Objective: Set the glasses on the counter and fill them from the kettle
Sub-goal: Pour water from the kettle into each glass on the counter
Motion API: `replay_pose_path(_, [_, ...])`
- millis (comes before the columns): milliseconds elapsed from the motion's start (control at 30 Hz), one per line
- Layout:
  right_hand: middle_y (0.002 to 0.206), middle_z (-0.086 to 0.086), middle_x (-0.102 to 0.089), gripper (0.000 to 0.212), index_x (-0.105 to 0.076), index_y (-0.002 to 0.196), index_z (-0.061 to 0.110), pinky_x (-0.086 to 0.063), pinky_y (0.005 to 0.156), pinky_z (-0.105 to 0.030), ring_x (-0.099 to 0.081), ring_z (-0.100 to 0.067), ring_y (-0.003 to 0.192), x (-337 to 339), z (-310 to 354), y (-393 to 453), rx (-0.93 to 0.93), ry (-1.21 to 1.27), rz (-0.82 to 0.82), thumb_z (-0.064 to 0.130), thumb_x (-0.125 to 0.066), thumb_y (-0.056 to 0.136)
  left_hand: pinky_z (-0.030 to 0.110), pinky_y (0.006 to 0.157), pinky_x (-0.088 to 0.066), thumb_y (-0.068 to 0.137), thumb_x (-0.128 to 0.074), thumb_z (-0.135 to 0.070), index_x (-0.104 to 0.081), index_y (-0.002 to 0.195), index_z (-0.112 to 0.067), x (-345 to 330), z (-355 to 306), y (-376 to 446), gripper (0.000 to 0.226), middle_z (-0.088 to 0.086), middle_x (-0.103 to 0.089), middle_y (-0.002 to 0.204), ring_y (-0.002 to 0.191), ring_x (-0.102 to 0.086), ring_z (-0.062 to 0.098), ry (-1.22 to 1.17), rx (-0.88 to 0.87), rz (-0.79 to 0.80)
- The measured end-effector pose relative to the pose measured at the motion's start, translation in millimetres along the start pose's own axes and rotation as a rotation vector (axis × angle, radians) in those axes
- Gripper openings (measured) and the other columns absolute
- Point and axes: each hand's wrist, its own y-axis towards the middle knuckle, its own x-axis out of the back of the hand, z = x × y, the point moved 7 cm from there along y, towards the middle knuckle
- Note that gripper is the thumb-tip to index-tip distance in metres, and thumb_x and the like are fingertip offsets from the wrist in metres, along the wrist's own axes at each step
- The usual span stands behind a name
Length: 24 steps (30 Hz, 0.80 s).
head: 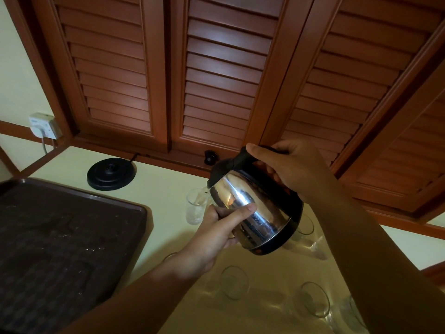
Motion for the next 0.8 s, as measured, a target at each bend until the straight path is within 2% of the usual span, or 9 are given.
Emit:
replay_pose_path(233, [0.052, 0.002, -0.061, 0.052, -0.078, 0.077, 0.003, -0.04, 0.042, -0.016, -0.05, -0.005, 0.039, 0.0, 1.6, 1.6, -0.009, -0.011, 0.002, 0.055, -0.083, 0.082, 0.03, 0.081, -0.062, 0.064, -0.094, -0.061, -0.057, 0.132, -0.013, 0.5, 0.9, 3.4, 0.092, 0.0, -0.082, 0.121, 0.11, -0.078, 0.009, 0.006, 0.0, 0.013])
replay_pose_path(333, [0.054, 0.0, -0.062, 0.053, -0.079, 0.077, 0.005, -0.041, 0.043, -0.018, -0.051, -0.006, 0.041, -0.8, 1.4, 2.4, -0.006, -0.019, 0.008, 0.058, -0.083, 0.081, 0.03, 0.082, -0.062, 0.067, -0.086, -0.057, -0.062, 0.129, -0.014, -3.1, -2.7, 1.4, 0.079, -0.002, -0.084, 0.116, 0.109, -0.079, 0.009, 0.023, -0.019, 0.046])
replay_pose_path(467, [0.059, -0.004, -0.064, 0.054, -0.079, 0.079, 0.005, -0.042, 0.044, -0.019, -0.052, -0.007, 0.042, -1.6, 2.3, 1.6, 0.001, -0.025, 0.015, 0.058, -0.082, 0.081, 0.038, 0.094, -0.062, 0.076, -0.089, -0.054, -0.062, 0.132, -0.015, -1.9, -1.6, 1.9, 0.074, 0.0, -0.083, 0.119, 0.113, -0.078, 0.012, 0.017, -0.01, 0.055])
replay_pose_path(633, [0.061, -0.008, -0.065, 0.056, -0.079, 0.078, 0.003, -0.045, 0.049, -0.024, -0.052, -0.009, 0.044, -3.1, 3.9, 2.5, 0.017, -0.048, 0.007, 0.059, -0.082, 0.08, 0.042, 0.099, -0.061, 0.072, -0.082, -0.05, -0.072, 0.115, -0.021, -4.1, -2.6, 0.9, 0.053, 0.001, -0.085, 0.113, 0.108, -0.079, 0.012, 0.022, -0.02, 0.073])
replay_pose_path(800, [0.059, -0.005, -0.064, 0.054, -0.078, 0.077, 0.003, -0.045, 0.047, -0.021, -0.053, -0.007, 0.042, -2.2, 3.2, 0.7, 0.019, -0.017, 0.005, 0.057, -0.082, 0.082, 0.046, 0.104, -0.061, 0.066, -0.094, -0.057, -0.06, 0.134, -0.015, 4.2, 0.9, 7.4, 0.087, 0.001, -0.082, 0.122, 0.112, -0.078, 0.014, 0.028, 0.01, 0.039])
